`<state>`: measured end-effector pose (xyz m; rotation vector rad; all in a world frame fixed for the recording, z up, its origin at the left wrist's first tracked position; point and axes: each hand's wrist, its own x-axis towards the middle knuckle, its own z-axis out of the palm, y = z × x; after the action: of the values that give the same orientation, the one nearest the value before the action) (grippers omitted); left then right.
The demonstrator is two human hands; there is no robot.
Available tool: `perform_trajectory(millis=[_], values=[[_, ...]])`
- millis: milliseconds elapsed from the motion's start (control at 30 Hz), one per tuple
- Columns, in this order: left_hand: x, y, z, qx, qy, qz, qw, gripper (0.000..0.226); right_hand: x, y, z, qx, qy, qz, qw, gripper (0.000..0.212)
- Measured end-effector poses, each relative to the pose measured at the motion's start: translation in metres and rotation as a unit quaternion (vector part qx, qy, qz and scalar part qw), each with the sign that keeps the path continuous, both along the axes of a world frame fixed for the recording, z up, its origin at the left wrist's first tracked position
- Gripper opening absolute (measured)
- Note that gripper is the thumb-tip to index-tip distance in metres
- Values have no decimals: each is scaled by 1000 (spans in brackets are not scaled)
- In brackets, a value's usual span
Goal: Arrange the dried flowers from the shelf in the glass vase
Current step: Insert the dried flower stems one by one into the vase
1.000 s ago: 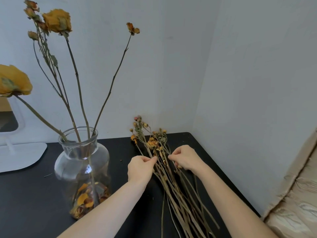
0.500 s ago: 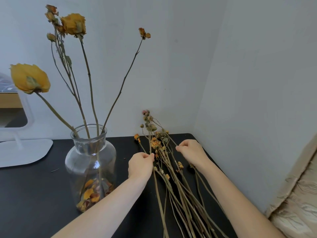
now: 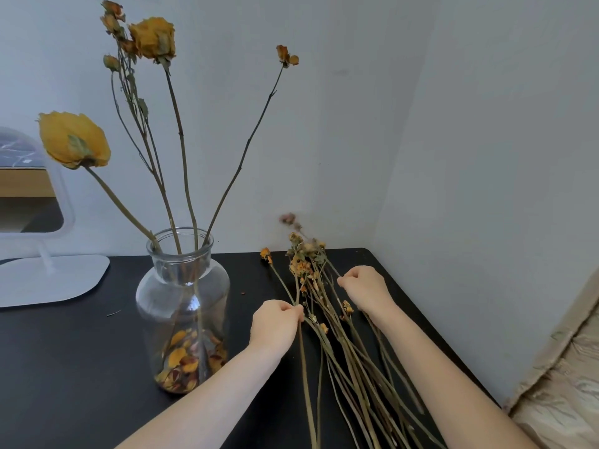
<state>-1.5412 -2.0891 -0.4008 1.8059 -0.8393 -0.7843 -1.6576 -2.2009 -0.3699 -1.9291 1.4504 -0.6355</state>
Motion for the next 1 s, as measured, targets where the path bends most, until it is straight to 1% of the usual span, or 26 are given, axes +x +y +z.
perform_trajectory(millis=[133,267,367,533,667,800,867,1000], values=[[1,6,-3,5,15,13,1000,28,-5,-1,0,-25,2,-10,1000,12],[5,8,-6,10,18,46,999,29,-8,-1,-3,-17,-25,-13,999,19],[5,9,-7,-3,-6,47,999,28,-12,-1,-2,-16,-36,-14,999,19],[2,11,5,-77,-57,11,995,24,-12,0,11,31,-112,-15,993,17],[5,11,24,-127,-82,2,989,22,-12,7,31,86,-196,-1,977,26],[8,19,43,-179,-91,-5,980,22,-11,17,47,79,-246,-2,966,13],[7,26,55,-212,-97,-26,972,24,-10,20,53,68,-266,-8,962,13],[7,55,80,-260,-141,-84,952,24,-7,29,66,53,-311,-4,949,14]])
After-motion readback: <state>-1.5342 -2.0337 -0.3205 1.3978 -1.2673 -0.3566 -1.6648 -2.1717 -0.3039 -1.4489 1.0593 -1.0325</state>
